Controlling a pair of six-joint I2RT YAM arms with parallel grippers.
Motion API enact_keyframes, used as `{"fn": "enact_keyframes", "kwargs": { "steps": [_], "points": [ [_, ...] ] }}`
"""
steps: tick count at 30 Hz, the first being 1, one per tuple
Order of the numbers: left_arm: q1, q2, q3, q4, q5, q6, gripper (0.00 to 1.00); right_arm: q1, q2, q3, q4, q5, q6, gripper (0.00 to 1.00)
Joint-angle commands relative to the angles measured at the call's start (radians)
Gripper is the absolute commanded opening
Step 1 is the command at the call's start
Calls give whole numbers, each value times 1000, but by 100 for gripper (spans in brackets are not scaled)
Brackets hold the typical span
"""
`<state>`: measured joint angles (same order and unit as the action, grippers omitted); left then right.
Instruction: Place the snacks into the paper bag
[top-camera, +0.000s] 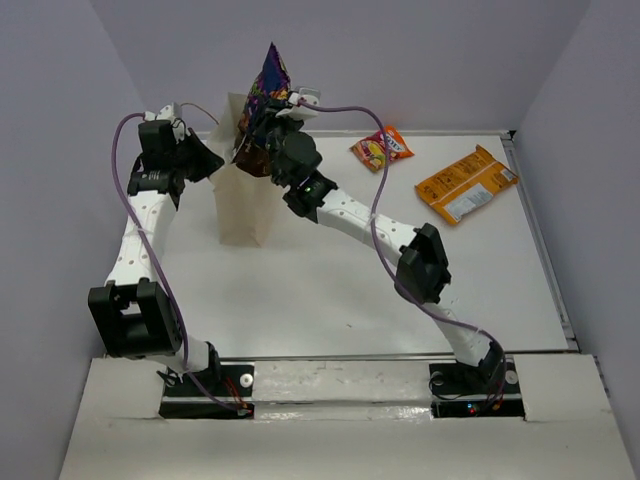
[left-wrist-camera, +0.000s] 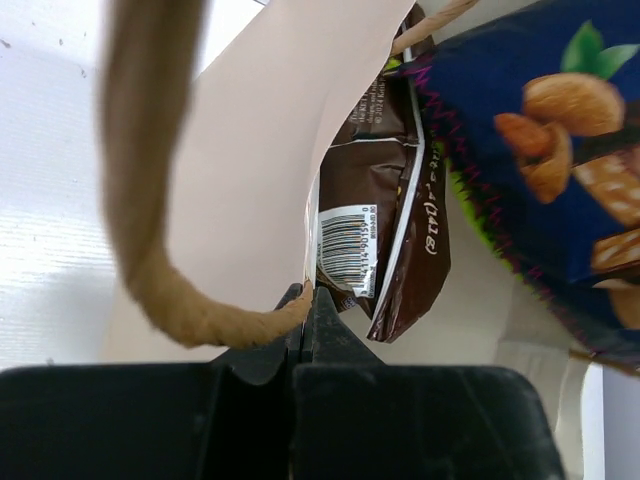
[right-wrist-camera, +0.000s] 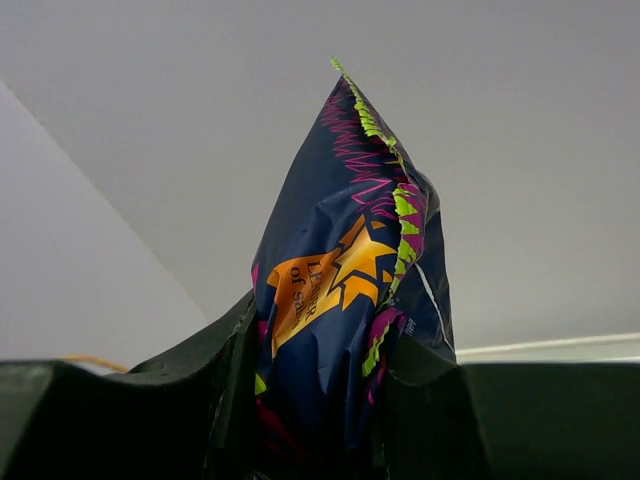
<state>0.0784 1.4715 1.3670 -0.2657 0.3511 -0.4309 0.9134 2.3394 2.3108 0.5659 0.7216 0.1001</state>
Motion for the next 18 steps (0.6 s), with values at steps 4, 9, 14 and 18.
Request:
{"fn": "enact_keyframes", "kwargs": {
  "steps": [4, 9, 14, 18],
  "points": [
    [-6, 0, 14, 37, 9, -8, 0, 73, -23, 68, 60, -11, 13, 1],
    [-6, 4, 17, 39, 11, 1, 0, 73, 28, 102, -158, -1, 67, 16],
    [-6, 7, 1, 40, 14, -2, 0, 82, 45, 112, -300, -80, 33, 42],
    [-6, 9, 9, 37, 17, 3, 0, 82, -20, 68, -366, -143, -71, 74]
  ]
}}
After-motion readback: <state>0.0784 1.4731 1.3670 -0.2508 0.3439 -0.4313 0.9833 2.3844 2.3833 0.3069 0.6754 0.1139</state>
